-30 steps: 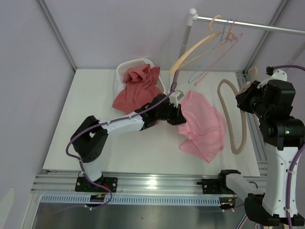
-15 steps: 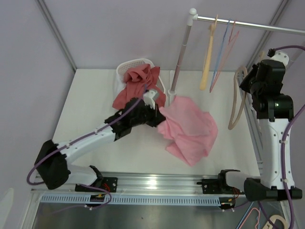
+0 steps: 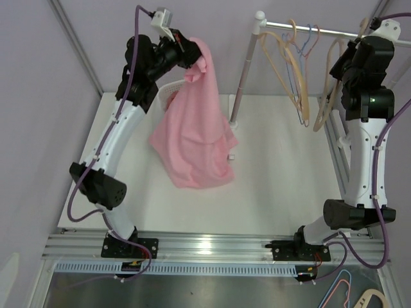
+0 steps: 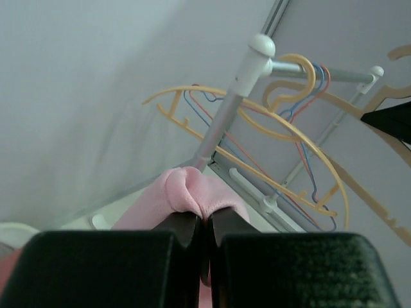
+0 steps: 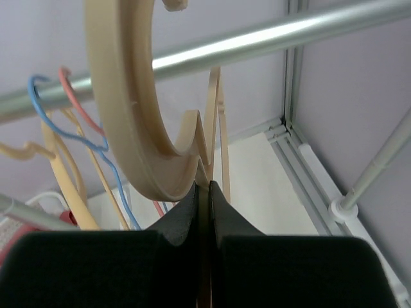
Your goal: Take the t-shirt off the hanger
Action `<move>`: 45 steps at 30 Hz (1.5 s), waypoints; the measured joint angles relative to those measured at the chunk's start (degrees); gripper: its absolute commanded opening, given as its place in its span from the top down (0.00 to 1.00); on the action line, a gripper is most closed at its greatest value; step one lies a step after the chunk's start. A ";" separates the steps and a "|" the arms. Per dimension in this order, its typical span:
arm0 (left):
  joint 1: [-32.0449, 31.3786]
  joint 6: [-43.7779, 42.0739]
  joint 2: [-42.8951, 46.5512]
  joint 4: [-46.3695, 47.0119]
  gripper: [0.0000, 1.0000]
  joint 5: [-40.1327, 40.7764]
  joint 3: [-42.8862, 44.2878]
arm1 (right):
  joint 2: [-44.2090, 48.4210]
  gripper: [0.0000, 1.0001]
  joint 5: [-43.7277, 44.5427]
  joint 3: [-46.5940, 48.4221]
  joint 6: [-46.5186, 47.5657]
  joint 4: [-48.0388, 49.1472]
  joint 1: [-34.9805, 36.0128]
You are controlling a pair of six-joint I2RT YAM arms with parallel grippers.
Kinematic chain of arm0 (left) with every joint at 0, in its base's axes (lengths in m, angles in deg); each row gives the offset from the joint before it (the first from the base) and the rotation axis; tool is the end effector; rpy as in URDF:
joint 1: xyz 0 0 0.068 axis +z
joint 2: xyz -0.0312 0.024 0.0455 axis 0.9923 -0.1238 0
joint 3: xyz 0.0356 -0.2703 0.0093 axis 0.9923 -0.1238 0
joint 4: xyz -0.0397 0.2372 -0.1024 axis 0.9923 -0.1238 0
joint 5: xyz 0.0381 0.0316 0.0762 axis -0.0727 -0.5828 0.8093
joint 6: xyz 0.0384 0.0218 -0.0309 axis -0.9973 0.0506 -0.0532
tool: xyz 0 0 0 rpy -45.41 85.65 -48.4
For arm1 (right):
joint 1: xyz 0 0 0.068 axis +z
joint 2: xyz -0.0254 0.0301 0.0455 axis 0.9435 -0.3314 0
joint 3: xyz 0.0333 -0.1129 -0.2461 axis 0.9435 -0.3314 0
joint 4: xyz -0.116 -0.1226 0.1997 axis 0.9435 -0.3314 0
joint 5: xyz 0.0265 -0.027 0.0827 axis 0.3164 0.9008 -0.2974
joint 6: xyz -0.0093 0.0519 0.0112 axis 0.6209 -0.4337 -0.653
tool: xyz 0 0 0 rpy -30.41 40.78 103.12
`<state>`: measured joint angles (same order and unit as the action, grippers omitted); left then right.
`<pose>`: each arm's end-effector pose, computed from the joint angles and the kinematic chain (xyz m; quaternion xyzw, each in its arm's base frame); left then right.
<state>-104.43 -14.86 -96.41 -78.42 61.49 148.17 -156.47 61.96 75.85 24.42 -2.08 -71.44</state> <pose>0.3547 -0.1552 0.5095 0.1398 0.6373 -0.4101 0.6373 0.2878 -0.0133 0.5431 0.1690 0.7452 -0.0378 0.6440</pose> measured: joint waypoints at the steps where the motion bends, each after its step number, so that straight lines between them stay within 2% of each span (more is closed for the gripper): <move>1: 0.46 0.35 -2.82 0.09 0.99 -0.55 4.04 | -0.74 1.00 -0.04 1.05 -0.02 0.55 -0.26; 5: 3.89 3.56 -11.61 5.09 0.99 -2.49 14.56 | -3.85 1.00 -0.35 3.54 -0.11 3.52 -0.96; 13: 13.51 10.91 -22.58 23.19 0.99 -1.79 22.32 | -10.27 1.00 -2.21 5.01 0.35 7.52 -0.98; 21: 13.97 10.84 -30.56 32.83 0.99 1.14 29.11 | -17.84 1.00 -5.86 13.07 2.40 8.98 -1.07; 27: 13.77 10.36 -31.36 32.06 0.99 1.97 24.02 | -18.67 1.00 -11.82 13.14 4.33 8.31 -1.14; 35: 13.77 8.31 -32.39 21.40 0.99 3.54 18.43 | -18.47 1.00 -18.67 12.98 7.54 3.96 -2.10; 41: 13.77 10.47 -34.18 14.05 0.99 3.06 17.38 | -14.43 1.00 -21.09 6.78 8.81 4.52 -4.57; 45: 13.77 12.79 -34.21 12.63 0.99 2.10 13.42 | -12.02 1.00 -21.68 2.75 9.14 5.25 -5.49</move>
<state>-90.66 -2.07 -130.62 -65.79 63.59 161.59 -168.49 40.28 78.61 33.56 3.16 -76.93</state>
